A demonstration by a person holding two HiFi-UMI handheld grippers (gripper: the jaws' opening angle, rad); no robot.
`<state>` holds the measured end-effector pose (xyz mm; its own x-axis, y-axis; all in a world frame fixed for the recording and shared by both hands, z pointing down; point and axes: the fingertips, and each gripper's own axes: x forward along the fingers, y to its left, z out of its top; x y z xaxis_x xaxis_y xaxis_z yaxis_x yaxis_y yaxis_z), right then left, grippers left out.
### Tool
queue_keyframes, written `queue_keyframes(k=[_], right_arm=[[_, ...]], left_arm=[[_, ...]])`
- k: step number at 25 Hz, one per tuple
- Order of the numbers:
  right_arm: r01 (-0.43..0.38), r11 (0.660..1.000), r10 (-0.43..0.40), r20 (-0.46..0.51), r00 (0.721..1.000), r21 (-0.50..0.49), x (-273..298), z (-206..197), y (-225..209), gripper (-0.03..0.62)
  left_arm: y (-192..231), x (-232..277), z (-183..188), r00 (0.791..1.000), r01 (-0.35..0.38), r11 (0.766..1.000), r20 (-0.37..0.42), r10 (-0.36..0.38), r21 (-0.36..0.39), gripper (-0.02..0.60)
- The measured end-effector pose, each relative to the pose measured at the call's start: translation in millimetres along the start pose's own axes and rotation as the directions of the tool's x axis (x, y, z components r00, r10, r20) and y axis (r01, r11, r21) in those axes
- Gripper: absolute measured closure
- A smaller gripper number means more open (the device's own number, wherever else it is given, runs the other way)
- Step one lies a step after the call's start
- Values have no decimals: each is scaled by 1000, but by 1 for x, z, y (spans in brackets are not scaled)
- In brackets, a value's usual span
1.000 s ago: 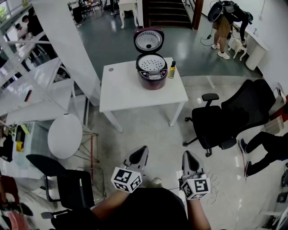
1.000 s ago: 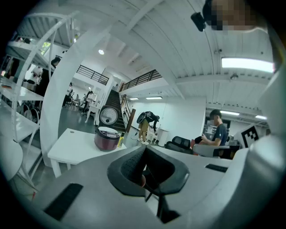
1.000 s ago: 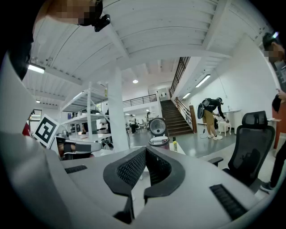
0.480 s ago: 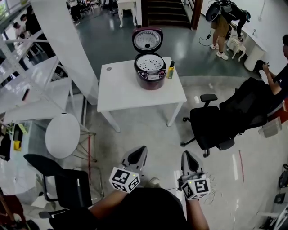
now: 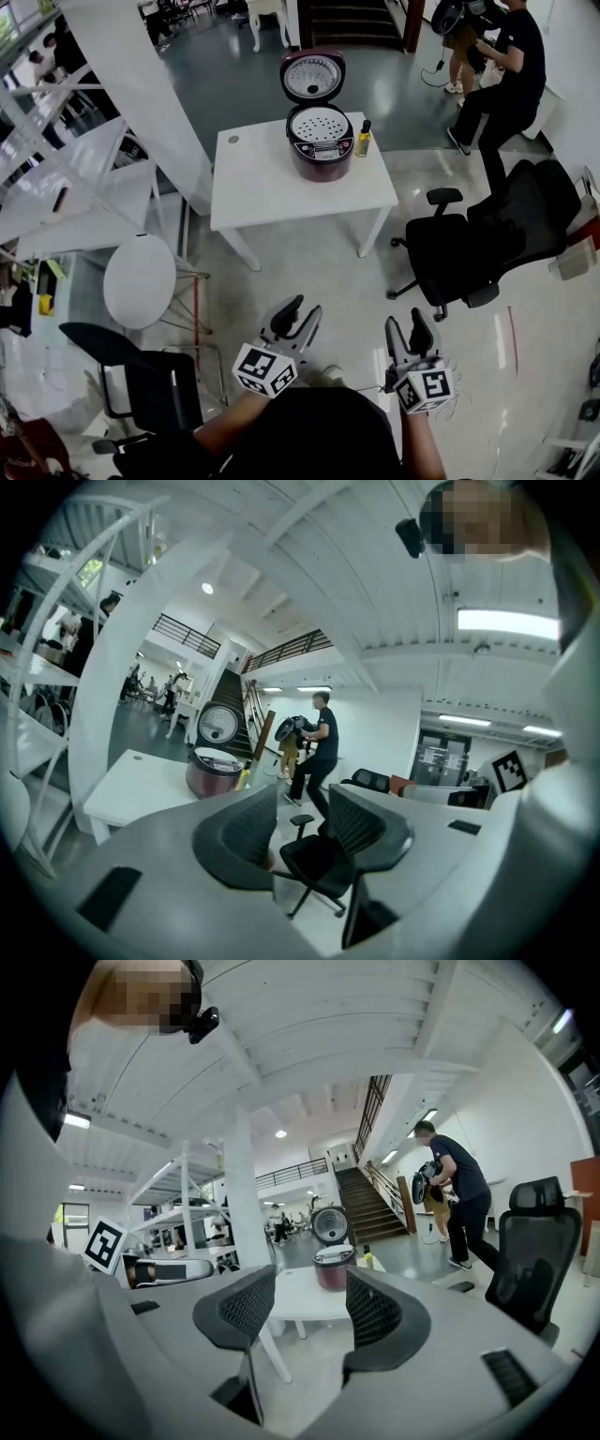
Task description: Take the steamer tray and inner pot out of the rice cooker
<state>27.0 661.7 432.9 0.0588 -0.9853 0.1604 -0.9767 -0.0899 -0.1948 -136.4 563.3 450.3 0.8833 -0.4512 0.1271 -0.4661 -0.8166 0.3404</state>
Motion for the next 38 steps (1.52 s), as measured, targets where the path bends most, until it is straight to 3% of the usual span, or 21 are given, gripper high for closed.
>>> queue_keyframes(k=[3,6,11,16,23,27,32,38], right_arm=[[-10,1000,10,-7,1000,-10,-2,-3,-4,373],[-15,1000,15,-13,1000,28,-4,-11,-11,370],[-91,988,93,-6,996,128,2,-22,-16,370],[-104,977,106,-3,994,184,19,-23,-26,370],[-112,977,118,-22,993,180,74,-19,-41,370],[-86,988,98,-88,991,128,116,-23,-53,370],[-109,985,124,-107,986,132,196,-5,-59,370],[-104,986,119,-111,987,132,303,29,-68,370]], left_arm=[[-10,10,-10,999,50,999,-18,-50,-10,345],[-16,20,-24,997,56,998,-46,-57,-9,321],[-21,31,-33,998,26,998,-49,-28,-50,314],[-17,44,-25,997,19,1000,-68,-21,-21,314],[20,94,-4,999,33,999,-33,-33,-14,314],[49,134,4,997,52,998,-46,-55,-47,314],[97,189,32,994,97,992,-49,-101,-78,314],[175,256,77,994,96,992,-39,-99,-81,314]])
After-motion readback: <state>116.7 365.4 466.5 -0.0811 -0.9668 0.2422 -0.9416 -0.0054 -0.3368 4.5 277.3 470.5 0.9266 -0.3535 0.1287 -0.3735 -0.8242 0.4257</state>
